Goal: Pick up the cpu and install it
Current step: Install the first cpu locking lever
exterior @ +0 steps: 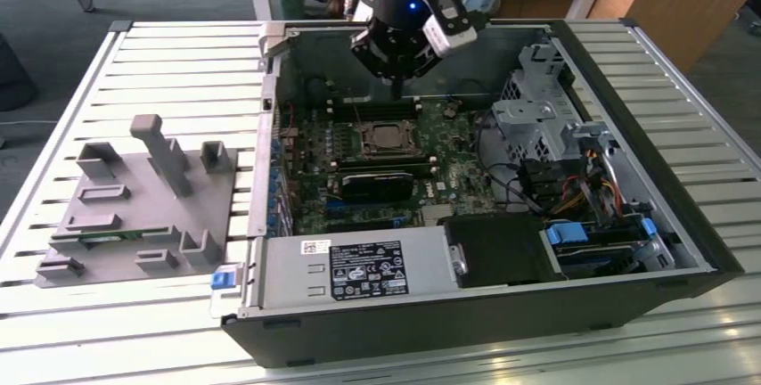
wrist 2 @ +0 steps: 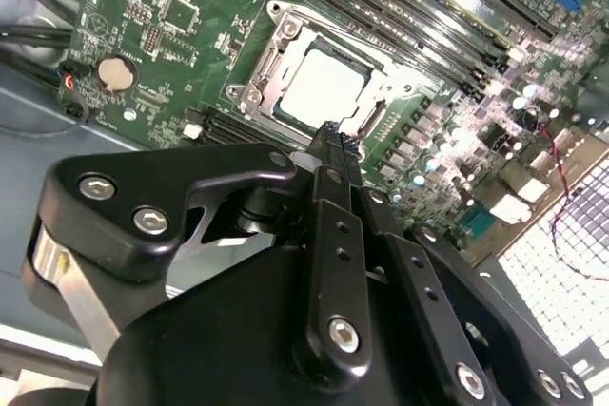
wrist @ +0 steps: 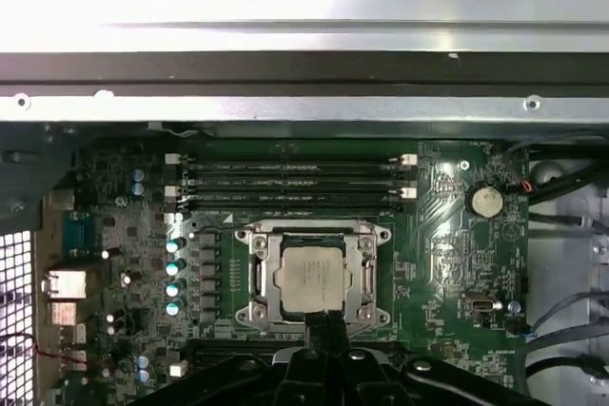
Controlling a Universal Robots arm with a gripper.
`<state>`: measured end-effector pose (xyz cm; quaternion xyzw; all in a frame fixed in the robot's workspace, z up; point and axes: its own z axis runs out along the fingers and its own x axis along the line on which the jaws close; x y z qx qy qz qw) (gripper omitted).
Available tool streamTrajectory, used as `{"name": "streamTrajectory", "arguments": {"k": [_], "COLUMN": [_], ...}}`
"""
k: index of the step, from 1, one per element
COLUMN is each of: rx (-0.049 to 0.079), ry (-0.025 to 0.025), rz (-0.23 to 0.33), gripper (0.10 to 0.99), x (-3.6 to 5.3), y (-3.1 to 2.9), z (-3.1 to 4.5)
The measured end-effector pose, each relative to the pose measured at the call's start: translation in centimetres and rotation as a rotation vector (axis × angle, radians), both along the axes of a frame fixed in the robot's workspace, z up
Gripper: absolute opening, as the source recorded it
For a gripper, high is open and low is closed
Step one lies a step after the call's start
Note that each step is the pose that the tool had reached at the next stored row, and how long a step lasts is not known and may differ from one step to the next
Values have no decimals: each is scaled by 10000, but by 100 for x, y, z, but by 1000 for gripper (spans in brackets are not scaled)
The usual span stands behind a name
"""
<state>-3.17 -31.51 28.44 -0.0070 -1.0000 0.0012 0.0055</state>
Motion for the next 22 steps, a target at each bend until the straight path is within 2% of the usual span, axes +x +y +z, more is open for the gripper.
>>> {"name": "streamTrajectory", "arguments": {"k": [2,5,7,13,20,22], "rx": [2,4,5,2,6,2], "ry": [-56,-101,-113,-117,-216,-220], "rz": [3,1,1,2,2,0], "gripper": [106,106,106,106,106,106], "x": [-55,-172,-235,-346,-566,-603], "y": [0,0,1,0,7,23], "z": [-3,-12,-28,-123,-157,-168]}}
